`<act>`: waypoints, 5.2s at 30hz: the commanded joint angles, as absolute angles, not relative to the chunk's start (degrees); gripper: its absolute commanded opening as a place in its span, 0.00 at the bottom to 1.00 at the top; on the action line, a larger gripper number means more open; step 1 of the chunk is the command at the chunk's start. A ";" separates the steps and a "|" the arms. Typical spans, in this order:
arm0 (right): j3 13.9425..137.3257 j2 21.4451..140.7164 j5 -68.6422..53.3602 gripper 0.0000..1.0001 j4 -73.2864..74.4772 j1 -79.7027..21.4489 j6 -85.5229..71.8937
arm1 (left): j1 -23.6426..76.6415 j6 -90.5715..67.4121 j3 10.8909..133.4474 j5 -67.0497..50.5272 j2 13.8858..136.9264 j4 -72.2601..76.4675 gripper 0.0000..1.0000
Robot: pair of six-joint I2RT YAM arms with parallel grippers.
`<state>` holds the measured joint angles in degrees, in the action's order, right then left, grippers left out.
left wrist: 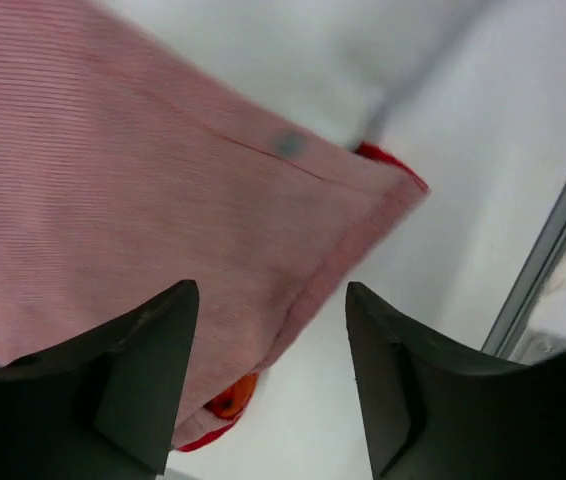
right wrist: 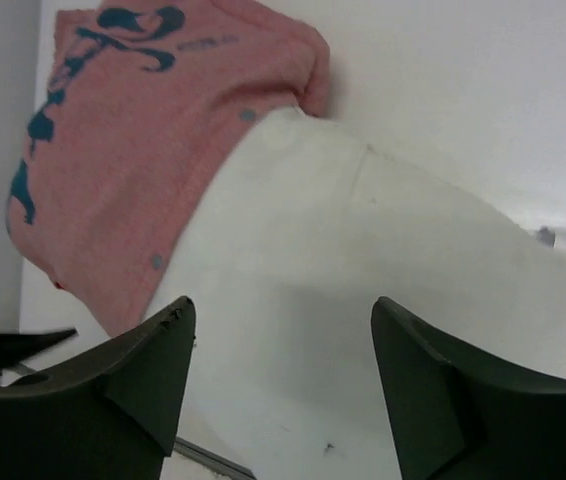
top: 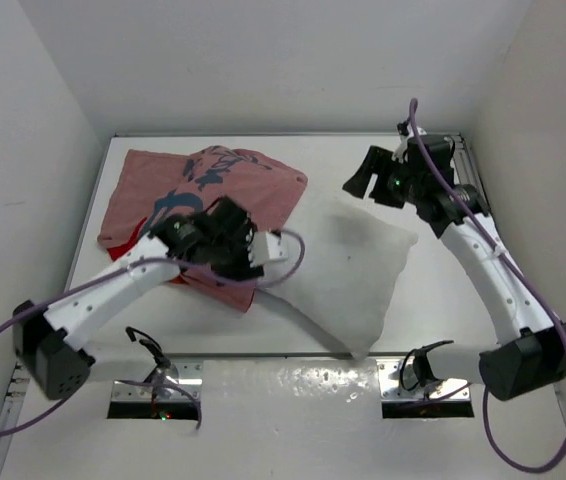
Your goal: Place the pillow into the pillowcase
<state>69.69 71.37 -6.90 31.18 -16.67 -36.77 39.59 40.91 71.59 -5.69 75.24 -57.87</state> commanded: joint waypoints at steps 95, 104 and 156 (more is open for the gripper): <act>64.25 75.76 -5.01 0.00 -7.91 -37.97 -45.52 | 43.86 13.02 108.44 -31.72 81.83 -21.45 0.00; 59.16 72.26 -1.06 0.00 -8.26 -36.12 -47.56 | 40.97 21.94 104.28 -26.32 81.22 -24.52 0.00; 57.13 79.45 -14.50 0.00 11.98 -27.94 -36.90 | 29.81 36.30 80.65 1.94 91.39 -14.33 0.00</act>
